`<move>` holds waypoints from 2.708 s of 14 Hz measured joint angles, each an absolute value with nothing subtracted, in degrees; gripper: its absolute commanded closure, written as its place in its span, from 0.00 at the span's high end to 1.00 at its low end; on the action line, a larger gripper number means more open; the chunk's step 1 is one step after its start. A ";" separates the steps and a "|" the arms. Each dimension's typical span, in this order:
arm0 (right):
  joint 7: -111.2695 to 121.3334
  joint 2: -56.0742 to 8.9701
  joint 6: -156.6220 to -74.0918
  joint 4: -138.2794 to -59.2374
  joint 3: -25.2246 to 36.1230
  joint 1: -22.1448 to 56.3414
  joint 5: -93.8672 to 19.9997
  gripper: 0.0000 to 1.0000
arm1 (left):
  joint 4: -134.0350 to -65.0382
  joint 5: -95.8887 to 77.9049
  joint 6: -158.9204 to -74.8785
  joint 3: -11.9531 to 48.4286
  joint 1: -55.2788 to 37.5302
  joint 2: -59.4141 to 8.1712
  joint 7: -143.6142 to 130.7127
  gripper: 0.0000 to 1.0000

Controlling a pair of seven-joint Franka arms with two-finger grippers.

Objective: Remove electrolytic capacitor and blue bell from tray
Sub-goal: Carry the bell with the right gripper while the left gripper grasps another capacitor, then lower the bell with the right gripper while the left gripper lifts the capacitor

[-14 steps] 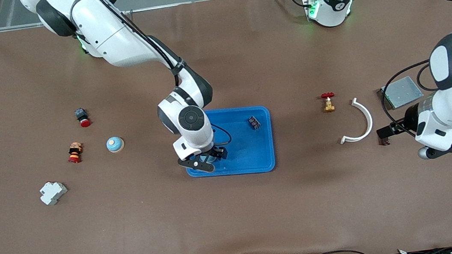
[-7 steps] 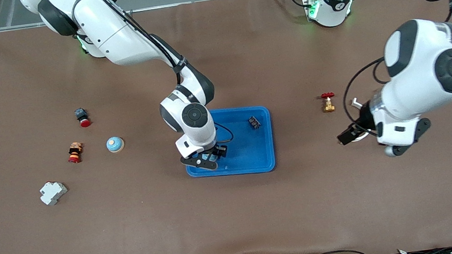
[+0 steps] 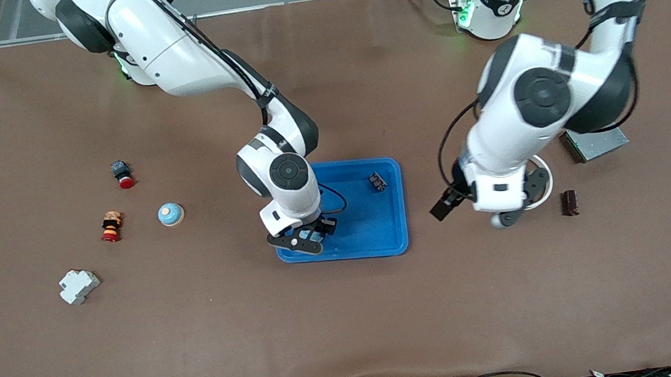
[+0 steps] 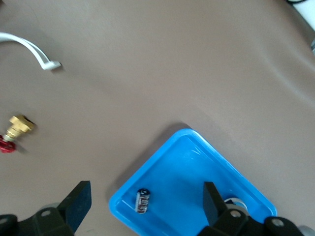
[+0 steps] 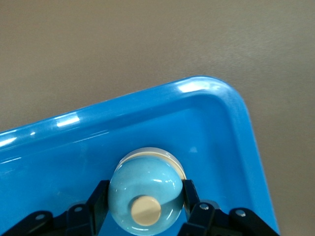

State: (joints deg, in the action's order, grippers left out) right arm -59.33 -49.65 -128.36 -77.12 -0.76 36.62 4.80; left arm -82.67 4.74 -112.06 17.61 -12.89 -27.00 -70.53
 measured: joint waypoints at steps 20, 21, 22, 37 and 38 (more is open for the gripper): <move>-17.17 -30.41 -134.18 -102.20 -0.13 16.69 4.78 0.00 | -82.87 8.05 -115.19 17.70 -24.90 -39.95 -81.33 1.00; -15.16 -29.99 -135.33 -103.71 -0.13 15.47 4.78 0.00 | -83.01 8.05 -115.18 17.70 -25.36 -40.39 -81.39 1.00; -13.10 -29.72 -136.43 -104.85 -0.13 14.28 4.78 0.00 | -83.27 8.05 -115.17 17.70 -25.84 -40.89 -81.54 1.00; 3.96 -30.16 -148.63 -113.62 -0.45 3.65 4.77 0.00 | -89.45 8.05 -120.54 17.25 -26.21 -41.73 -82.35 1.00; 3.98 -30.51 -149.09 -113.68 -0.48 3.64 4.77 0.00 | -89.75 8.05 -121.23 17.22 -26.21 -41.75 -82.35 1.00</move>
State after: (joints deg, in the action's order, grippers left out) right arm 3.98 -30.51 -149.09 -113.68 -0.48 3.64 4.77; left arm -89.75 8.05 -121.23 17.22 -26.21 -41.75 -82.35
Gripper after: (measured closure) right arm 0.352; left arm 0.000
